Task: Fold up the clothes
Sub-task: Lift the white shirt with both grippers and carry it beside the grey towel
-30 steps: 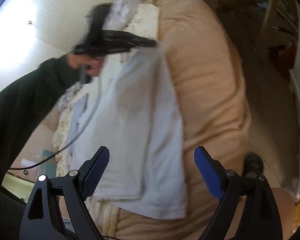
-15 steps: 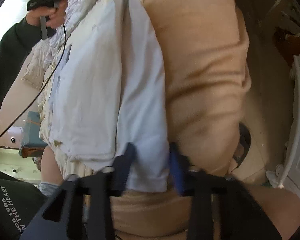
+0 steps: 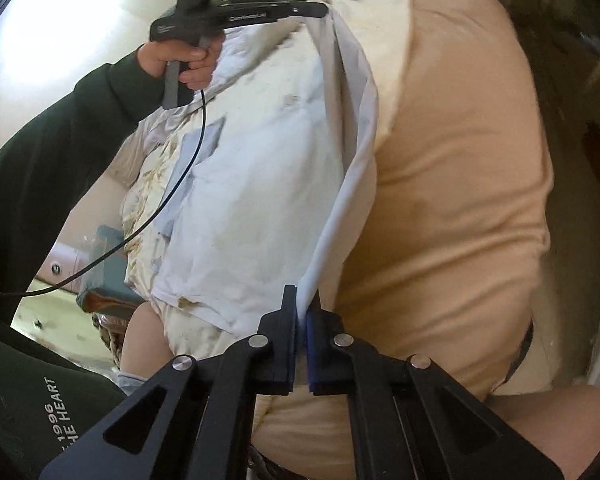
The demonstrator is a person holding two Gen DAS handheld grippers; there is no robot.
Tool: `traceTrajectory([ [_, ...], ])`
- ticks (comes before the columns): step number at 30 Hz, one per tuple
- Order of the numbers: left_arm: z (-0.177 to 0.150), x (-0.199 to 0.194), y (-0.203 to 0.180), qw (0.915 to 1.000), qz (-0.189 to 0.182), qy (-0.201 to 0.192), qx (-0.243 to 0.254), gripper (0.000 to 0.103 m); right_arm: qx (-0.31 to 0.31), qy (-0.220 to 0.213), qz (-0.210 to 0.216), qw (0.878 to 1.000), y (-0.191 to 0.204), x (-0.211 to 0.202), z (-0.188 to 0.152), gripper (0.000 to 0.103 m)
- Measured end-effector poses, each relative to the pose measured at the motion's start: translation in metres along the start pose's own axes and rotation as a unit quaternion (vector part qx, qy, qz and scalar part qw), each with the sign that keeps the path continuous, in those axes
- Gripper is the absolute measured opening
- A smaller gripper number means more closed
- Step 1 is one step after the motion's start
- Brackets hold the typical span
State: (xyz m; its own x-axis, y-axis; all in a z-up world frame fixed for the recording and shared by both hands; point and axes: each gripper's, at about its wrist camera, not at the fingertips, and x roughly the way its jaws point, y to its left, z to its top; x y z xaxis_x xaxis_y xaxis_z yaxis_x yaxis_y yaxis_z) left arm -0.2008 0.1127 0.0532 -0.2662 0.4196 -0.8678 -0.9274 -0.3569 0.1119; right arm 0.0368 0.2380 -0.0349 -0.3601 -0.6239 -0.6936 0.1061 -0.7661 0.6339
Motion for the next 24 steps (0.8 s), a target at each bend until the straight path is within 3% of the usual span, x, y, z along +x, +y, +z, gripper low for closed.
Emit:
traceTrajectory([
  [6, -0.031, -0.058, 0.015, 0.999, 0.037, -0.019, -0.012, 0.005, -0.056, -0.008, 0.008, 0.998, 0.057, -0.004, 0.009, 0.003],
  [14, -0.095, -0.125, 0.044, 0.9958, 0.074, -0.038, -0.038, 0.005, -0.132, 0.016, 0.017, 0.991, 0.145, 0.033, 0.021, 0.003],
  [24, -0.225, -0.187, 0.101, 0.9898, 0.107, -0.039, -0.086, 0.005, -0.219, 0.091, 0.059, 0.97, 0.272, 0.143, 0.026, 0.003],
])
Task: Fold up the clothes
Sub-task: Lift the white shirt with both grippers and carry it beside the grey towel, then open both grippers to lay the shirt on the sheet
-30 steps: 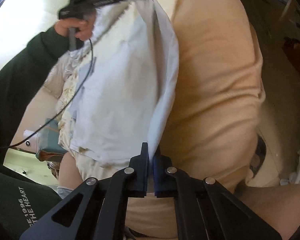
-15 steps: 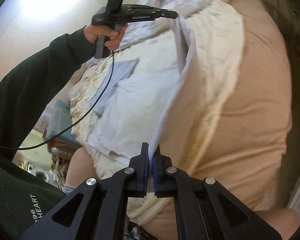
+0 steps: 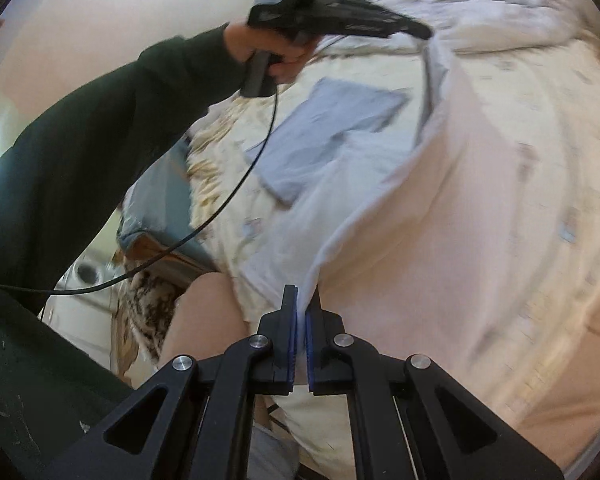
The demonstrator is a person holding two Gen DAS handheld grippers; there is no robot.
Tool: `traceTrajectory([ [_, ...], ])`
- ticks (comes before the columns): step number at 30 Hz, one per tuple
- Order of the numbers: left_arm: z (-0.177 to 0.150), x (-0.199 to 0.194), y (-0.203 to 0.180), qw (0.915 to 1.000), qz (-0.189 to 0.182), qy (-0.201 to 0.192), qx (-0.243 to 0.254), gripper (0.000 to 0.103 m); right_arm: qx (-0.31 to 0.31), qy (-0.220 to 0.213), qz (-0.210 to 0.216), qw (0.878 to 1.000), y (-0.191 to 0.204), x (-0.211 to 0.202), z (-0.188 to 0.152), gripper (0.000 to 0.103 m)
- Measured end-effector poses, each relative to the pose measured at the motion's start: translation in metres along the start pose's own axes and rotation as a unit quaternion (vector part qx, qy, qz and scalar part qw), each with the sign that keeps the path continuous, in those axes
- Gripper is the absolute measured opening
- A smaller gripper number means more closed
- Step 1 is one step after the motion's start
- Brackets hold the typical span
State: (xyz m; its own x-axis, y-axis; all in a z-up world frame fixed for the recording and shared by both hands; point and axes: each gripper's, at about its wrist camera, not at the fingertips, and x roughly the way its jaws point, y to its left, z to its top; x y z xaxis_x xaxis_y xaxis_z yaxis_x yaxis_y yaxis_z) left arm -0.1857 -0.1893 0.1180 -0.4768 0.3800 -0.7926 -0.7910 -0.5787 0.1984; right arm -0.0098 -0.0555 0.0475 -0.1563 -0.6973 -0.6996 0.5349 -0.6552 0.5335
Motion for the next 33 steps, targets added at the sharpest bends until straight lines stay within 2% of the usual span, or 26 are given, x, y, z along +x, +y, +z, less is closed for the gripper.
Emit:
traceTrajectory([
  [5, -0.074, 0.001, 0.058, 0.9988, 0.017, 0.026, -0.039, 0.005, -0.045, 0.055, 0.044, 0.997, 0.031, 0.085, 0.031, 0.003],
  [8, -0.12, 0.011, 0.085, 0.9967, 0.023, 0.043, -0.065, 0.005, -0.046, 0.085, 0.059, 0.994, 0.039, 0.139, 0.046, 0.003],
  [13, -0.179, 0.036, 0.1, 0.9936, 0.024, 0.059, -0.093, 0.005, -0.07, 0.133, 0.07, 0.986, 0.052, 0.215, 0.054, 0.003],
  [17, -0.2, 0.053, 0.109, 0.9916, 0.015, 0.048, -0.119, 0.009, -0.076, 0.156, 0.073, 0.982, 0.057, 0.246, 0.055, 0.003],
  [20, -0.212, 0.063, 0.116, 0.9882, 0.009, 0.06, -0.14, 0.011, -0.077, 0.171, 0.074, 0.98, 0.058, 0.264, 0.055, 0.003],
  [24, -0.225, 0.054, 0.13, 0.9833, 0.036, 0.068, -0.165, 0.014, -0.068, 0.185, 0.081, 0.977, 0.056, 0.284, 0.05, 0.004],
  [26, -0.233, 0.043, 0.141, 0.9786, 0.051, 0.076, -0.185, 0.014, -0.06, 0.195, 0.083, 0.975, 0.055, 0.296, 0.045, 0.008],
  [28, -0.233, 0.033, 0.143, 0.9761, 0.049, 0.073, -0.199, 0.014, -0.029, 0.199, 0.097, 0.975, 0.045, 0.302, 0.042, 0.009],
  [30, -0.232, 0.023, 0.139, 0.9741, 0.044, 0.069, -0.211, 0.014, -0.017, 0.192, 0.111, 0.975, 0.041, 0.3, 0.039, 0.015],
  [33, -0.23, 0.006, 0.134, 0.9708, 0.036, 0.061, -0.229, 0.015, -0.051, 0.165, 0.108, 0.979, 0.051, 0.277, 0.037, 0.027],
])
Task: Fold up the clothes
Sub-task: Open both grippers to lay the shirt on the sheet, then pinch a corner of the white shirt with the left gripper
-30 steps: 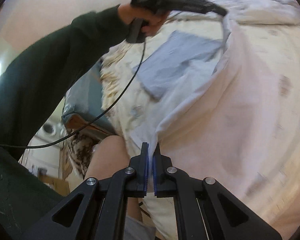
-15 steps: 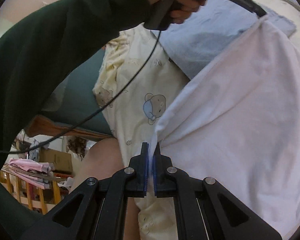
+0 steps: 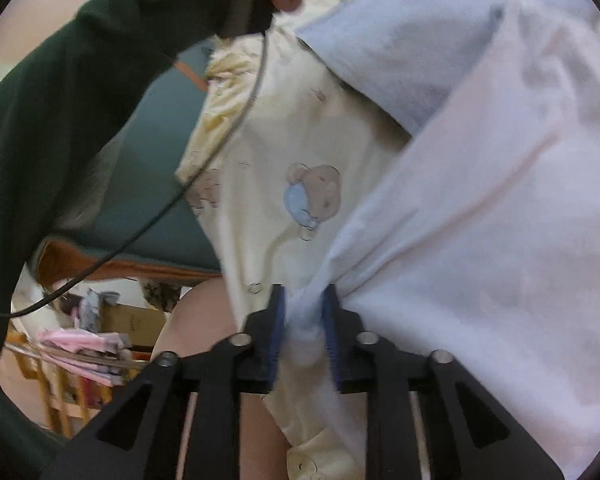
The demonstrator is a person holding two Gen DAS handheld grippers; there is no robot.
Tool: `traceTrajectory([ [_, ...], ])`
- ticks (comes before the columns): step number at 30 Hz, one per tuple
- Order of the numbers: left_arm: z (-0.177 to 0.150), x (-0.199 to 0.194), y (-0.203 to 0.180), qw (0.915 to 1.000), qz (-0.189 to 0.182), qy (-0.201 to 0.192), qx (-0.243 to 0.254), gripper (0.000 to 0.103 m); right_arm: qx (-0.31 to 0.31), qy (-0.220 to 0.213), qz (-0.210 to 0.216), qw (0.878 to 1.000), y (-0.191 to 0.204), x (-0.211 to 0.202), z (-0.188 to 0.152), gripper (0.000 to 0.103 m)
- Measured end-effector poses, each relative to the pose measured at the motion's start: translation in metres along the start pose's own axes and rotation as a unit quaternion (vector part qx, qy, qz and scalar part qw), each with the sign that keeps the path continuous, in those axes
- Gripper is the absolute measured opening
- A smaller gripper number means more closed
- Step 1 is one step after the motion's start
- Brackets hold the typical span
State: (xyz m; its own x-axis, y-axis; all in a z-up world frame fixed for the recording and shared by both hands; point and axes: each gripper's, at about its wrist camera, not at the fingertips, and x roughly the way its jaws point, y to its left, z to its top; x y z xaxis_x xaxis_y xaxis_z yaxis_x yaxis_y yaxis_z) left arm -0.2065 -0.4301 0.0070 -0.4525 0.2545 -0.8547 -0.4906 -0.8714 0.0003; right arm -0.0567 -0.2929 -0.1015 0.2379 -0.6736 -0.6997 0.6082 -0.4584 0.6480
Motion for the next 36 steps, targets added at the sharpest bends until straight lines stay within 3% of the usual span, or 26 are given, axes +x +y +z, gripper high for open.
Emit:
traceTrajectory([
  [5, -0.004, -0.024, -0.026, 0.9978, -0.017, 0.011, -0.064, 0.02, -0.018, -0.043, 0.027, 0.999, 0.021, -0.05, -0.021, 0.031],
  [7, -0.008, -0.031, -0.037, 0.9945, -0.029, 0.024, -0.097, 0.021, -0.02, -0.063, 0.009, 0.998, 0.021, -0.08, -0.039, 0.032],
  [10, -0.018, -0.034, -0.062, 0.9825, -0.077, 0.067, -0.156, 0.027, 0.042, -0.1, -0.02, 0.994, -0.014, -0.13, -0.079, 0.037],
  [11, -0.022, -0.034, -0.075, 0.9799, -0.082, 0.079, -0.164, 0.027, 0.062, -0.112, -0.03, 0.991, -0.026, -0.147, -0.092, 0.045],
  [12, -0.026, -0.033, -0.088, 0.9772, -0.087, 0.09, -0.171, 0.027, 0.083, -0.125, -0.039, 0.988, -0.038, -0.164, -0.106, 0.067],
  [14, -0.034, -0.033, -0.12, 0.9757, -0.078, 0.104, -0.177, 0.029, 0.142, -0.141, -0.04, 0.979, -0.068, -0.191, -0.136, 0.102],
  [18, -0.076, -0.037, -0.156, 0.9622, -0.074, 0.104, -0.241, 0.038, 0.239, -0.194, 0.01, 0.951, -0.115, -0.213, -0.19, 0.098],
  [23, -0.122, -0.064, -0.168, 0.9439, -0.06, 0.065, -0.318, 0.038, 0.293, -0.194, 0.073, 0.933, -0.148, -0.186, -0.203, 0.076],
  [24, -0.128, -0.072, -0.17, 0.9412, -0.062, 0.051, -0.328, 0.038, 0.298, -0.186, 0.08, 0.933, -0.153, -0.177, -0.202, 0.072],
  [28, -0.14, -0.096, -0.18, 0.9342, -0.077, 0.015, -0.348, 0.04, 0.291, -0.161, 0.084, 0.939, -0.165, -0.159, -0.199, 0.071],
  [30, -0.149, -0.109, -0.185, 0.9249, -0.088, -0.004, -0.37, 0.041, 0.295, -0.155, 0.104, 0.937, -0.169, -0.154, -0.2, 0.072],
  [33, -0.159, -0.121, -0.187, 0.9032, -0.097, -0.029, -0.417, 0.045, 0.292, -0.147, 0.127, 0.936, -0.17, -0.145, -0.194, 0.071],
  [36, -0.168, -0.125, -0.196, 0.888, -0.099, -0.049, -0.446, 0.045, 0.277, -0.14, 0.12, 0.943, -0.162, -0.127, -0.172, 0.071],
])
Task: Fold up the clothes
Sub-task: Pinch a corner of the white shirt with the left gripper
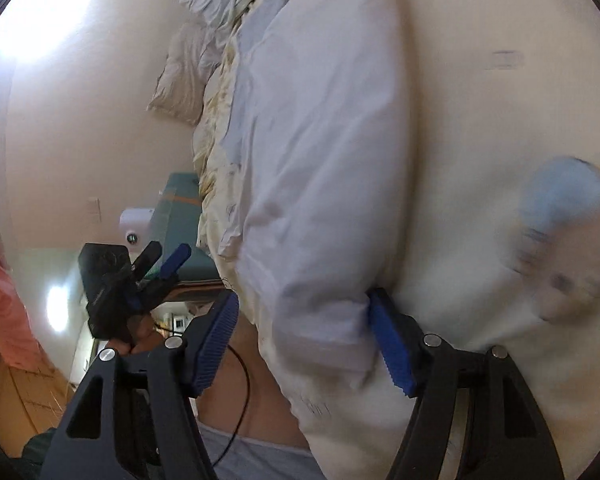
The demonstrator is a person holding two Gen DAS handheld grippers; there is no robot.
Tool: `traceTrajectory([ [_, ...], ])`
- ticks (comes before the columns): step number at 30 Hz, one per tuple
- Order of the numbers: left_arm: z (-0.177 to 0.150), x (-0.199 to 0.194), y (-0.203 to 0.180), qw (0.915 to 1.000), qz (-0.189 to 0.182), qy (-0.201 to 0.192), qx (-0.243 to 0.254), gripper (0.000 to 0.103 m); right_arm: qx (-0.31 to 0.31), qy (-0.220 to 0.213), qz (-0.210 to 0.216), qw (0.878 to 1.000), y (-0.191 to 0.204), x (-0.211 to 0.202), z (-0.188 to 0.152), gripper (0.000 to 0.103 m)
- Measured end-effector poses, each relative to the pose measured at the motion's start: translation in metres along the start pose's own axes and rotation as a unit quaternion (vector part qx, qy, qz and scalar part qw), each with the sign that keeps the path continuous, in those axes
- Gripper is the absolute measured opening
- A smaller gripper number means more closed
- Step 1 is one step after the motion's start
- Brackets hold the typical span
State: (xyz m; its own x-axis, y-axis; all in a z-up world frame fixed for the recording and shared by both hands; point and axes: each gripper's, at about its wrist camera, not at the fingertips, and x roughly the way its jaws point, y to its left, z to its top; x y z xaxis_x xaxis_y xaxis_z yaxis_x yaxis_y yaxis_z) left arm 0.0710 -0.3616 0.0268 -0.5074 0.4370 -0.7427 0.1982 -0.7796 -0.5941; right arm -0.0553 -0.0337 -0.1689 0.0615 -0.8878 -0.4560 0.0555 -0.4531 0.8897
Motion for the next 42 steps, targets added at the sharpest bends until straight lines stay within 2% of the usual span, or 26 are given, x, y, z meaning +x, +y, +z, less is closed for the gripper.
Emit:
traceTrajectory([
  [1, -0.003, -0.001, 0.001, 1.0, -0.002, -0.006, -0.006, 0.045, -0.007, 0.002, -0.006, 1.0, 0.004, 0.009, 0.003, 0.071],
  [2, -0.005, -0.001, 0.001, 0.9998, -0.003, -0.01, -0.015, 0.045, -0.007, -0.003, -0.02, 1.0, 0.004, 0.013, 0.004, 0.06],
  [3, -0.007, -0.001, 0.001, 0.9996, -0.005, -0.015, -0.024, 0.045, -0.007, -0.008, -0.035, 0.999, 0.004, 0.016, 0.006, 0.04],
  [4, -0.009, -0.004, 0.001, 0.9993, -0.009, -0.019, -0.032, 0.045, -0.006, -0.013, -0.05, 0.999, 0.005, 0.019, 0.007, 0.035],
  [6, -0.013, -0.009, 0.003, 0.9986, -0.015, -0.026, -0.044, 0.045, 0.009, -0.028, -0.039, 0.999, -0.002, 0.01, 0.0, 0.024],
  [8, -0.018, -0.013, 0.004, 0.9986, -0.015, -0.027, -0.043, 0.046, 0.007, -0.042, -0.036, 0.998, -0.003, -0.003, -0.006, 0.019],
  [10, -0.022, -0.012, 0.005, 0.999, -0.008, -0.024, -0.038, 0.046, -0.001, -0.061, -0.029, 0.998, -0.001, -0.016, -0.012, 0.019],
  [14, -0.026, -0.006, 0.009, 0.9985, -0.01, -0.017, -0.051, 0.046, 0.059, -0.055, 0.018, 0.997, -0.018, -0.027, -0.012, 0.028],
  [15, -0.027, -0.005, 0.009, 0.9984, -0.013, -0.015, -0.054, 0.046, 0.057, -0.053, 0.015, 0.997, -0.017, -0.029, -0.012, 0.033],
  [20, -0.031, 0.001, 0.003, 0.9994, -0.013, -0.006, -0.031, 0.047, 0.041, -0.067, 0.012, 0.997, -0.009, -0.046, -0.017, 0.043],
  [22, -0.033, 0.008, 0.006, 0.9993, -0.006, 0.003, -0.035, 0.047, 0.046, -0.1, 0.011, 0.994, -0.009, -0.058, -0.017, 0.055],
  [23, -0.034, 0.013, 0.009, 0.999, -0.002, 0.009, -0.043, 0.047, 0.051, -0.109, 0.011, 0.993, -0.013, -0.065, -0.018, 0.074],
  [24, -0.034, 0.016, 0.014, 0.9986, 0.001, 0.011, -0.053, 0.047, 0.053, -0.11, 0.013, 0.992, -0.014, -0.066, -0.017, 0.082],
  [26, -0.031, 0.019, 0.029, 0.9964, 0.035, 0.0, -0.077, 0.047, 0.051, -0.11, 0.016, 0.993, -0.014, -0.066, -0.017, 0.082],
  [28, -0.028, 0.014, 0.044, 0.9905, 0.094, -0.021, -0.098, 0.047, 0.045, -0.108, 0.019, 0.993, -0.013, -0.064, -0.017, 0.082],
  [30, -0.027, 0.007, 0.052, 0.9883, 0.114, -0.037, -0.094, 0.047, 0.041, -0.107, 0.026, 0.993, -0.012, -0.062, -0.016, 0.082],
  [31, -0.026, 0.009, 0.053, 0.9882, 0.123, -0.032, -0.085, 0.047, 0.041, -0.107, 0.031, 0.993, -0.012, -0.059, -0.016, 0.082],
  [34, -0.026, 0.014, 0.056, 0.9887, 0.131, -0.035, -0.065, 0.047, 0.045, -0.101, 0.04, 0.993, -0.02, -0.06, -0.019, 0.082],
  [36, -0.027, 0.015, 0.053, 0.9905, 0.116, -0.063, -0.039, 0.047, 0.049, -0.097, 0.042, 0.993, -0.024, -0.059, -0.018, 0.081],
  [39, -0.029, 0.019, 0.039, 0.984, 0.139, -0.105, 0.035, 0.047, 0.046, -0.093, 0.044, 0.994, -0.022, -0.056, -0.015, 0.081],
  [42, -0.023, 0.029, 0.045, 0.9802, 0.154, -0.119, 0.037, 0.047, 0.038, -0.09, 0.04, 0.994, -0.02, -0.052, -0.015, 0.081],
])
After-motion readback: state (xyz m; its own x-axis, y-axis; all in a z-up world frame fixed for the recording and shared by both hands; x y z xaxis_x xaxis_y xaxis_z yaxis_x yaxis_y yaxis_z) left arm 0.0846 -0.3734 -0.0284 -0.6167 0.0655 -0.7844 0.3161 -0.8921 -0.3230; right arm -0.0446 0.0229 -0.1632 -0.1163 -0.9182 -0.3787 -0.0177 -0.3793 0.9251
